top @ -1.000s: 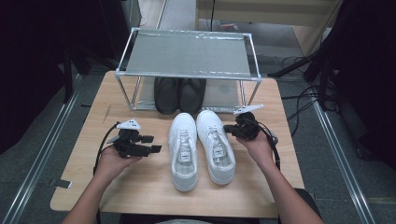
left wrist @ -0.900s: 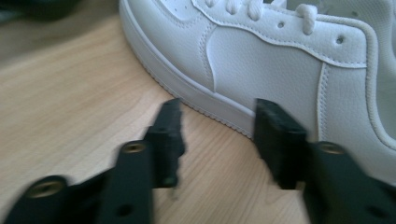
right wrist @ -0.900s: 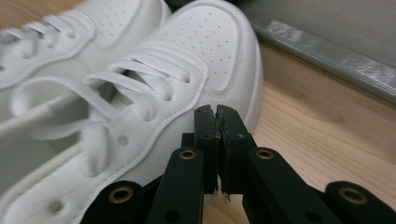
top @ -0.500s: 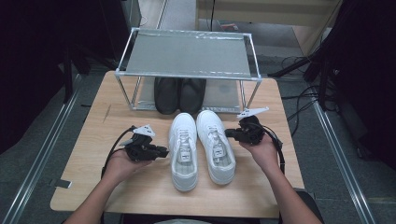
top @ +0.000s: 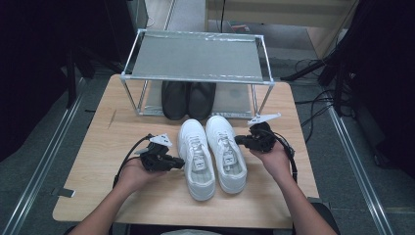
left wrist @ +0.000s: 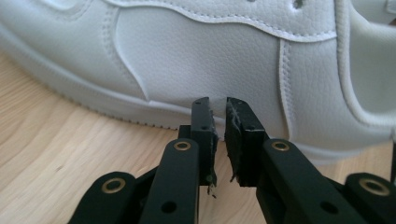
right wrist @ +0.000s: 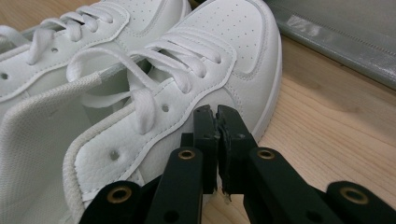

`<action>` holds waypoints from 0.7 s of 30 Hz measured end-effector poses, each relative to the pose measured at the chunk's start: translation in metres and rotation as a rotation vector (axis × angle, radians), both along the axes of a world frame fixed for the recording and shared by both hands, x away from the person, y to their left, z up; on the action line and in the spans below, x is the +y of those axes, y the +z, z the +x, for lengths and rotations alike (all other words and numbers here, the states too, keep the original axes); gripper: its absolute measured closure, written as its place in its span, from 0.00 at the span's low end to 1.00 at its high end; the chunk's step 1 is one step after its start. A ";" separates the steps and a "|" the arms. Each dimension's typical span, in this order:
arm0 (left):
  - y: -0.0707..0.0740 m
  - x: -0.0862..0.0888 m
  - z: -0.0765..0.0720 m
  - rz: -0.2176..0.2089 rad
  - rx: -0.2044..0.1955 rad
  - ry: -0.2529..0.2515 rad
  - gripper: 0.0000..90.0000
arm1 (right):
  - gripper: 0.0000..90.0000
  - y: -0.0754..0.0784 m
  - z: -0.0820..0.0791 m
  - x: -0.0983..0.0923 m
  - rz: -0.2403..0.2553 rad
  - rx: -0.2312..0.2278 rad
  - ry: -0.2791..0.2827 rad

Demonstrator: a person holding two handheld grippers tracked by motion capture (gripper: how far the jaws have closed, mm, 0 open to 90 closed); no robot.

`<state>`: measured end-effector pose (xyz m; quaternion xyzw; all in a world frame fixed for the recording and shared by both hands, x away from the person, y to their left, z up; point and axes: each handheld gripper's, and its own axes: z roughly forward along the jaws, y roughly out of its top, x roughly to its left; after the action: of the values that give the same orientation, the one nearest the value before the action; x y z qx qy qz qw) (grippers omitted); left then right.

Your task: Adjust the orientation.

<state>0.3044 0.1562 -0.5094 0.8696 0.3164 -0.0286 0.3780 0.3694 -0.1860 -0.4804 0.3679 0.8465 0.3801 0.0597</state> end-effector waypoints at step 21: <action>0.000 -0.019 -0.005 0.010 -0.002 -0.022 0.93 | 0.97 -0.002 0.002 -0.004 0.013 -0.006 -0.031</action>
<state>0.2996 0.1375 -0.5090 0.8749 0.3066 -0.0306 0.3737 0.3718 -0.1897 -0.4821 0.3802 0.8381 0.3856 0.0655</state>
